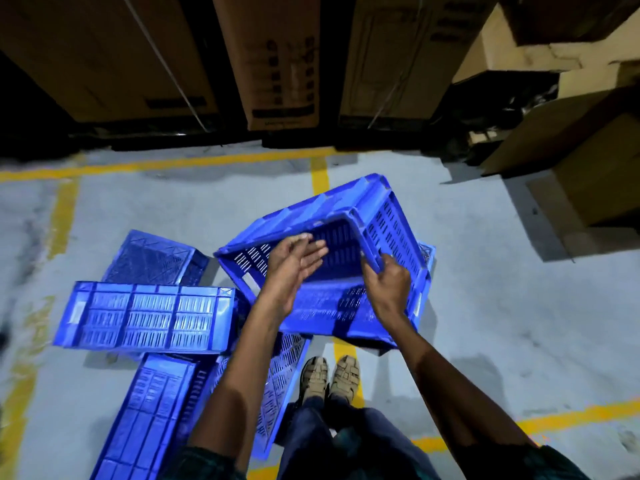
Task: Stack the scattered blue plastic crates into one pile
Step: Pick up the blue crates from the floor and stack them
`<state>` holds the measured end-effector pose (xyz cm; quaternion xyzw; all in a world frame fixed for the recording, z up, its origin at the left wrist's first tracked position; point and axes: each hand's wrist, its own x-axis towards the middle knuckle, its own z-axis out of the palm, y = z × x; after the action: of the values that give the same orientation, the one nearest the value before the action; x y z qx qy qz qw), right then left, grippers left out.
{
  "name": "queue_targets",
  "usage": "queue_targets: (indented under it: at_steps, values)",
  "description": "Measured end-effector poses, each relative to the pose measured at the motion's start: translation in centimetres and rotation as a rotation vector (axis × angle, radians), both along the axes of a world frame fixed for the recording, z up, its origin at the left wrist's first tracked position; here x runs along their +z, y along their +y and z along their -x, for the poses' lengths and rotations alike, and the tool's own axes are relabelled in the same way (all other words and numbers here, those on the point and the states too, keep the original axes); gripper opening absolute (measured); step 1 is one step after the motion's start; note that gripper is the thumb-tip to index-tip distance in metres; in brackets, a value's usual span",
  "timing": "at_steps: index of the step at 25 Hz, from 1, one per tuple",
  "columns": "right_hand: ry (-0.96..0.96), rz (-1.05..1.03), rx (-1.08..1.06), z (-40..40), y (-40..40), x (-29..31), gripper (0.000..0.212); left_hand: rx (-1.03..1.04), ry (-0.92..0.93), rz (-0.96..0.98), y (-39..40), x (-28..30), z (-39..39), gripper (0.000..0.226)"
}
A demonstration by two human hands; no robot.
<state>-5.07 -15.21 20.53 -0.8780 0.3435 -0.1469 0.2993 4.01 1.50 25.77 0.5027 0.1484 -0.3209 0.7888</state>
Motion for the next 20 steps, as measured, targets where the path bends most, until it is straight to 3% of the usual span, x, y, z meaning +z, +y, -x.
queue_targets:
  at_steps: [5, 13, 16, 20]
  values:
    - [-0.128, -0.125, -0.070, 4.1, 2.9, 4.8, 0.039, 0.241, -0.226, -0.555, 7.2, -3.6, 1.0, 0.006]
    - [-0.330, -0.412, -0.174, 7.9, 3.0, 9.8, 0.050, 0.450, -0.223, -1.140, 12.7, -6.5, -0.4, 0.061]
    - [-0.318, -0.500, -0.127, 8.9, 2.5, 10.0, 0.054, 0.616, -0.144, -1.277, 14.3, -5.1, -0.9, 0.078]
    - [-0.300, -0.562, -0.088, 10.0, 2.3, 10.4, 0.044, 0.603, -0.017, -1.268, 16.3, -5.3, -1.1, 0.083]
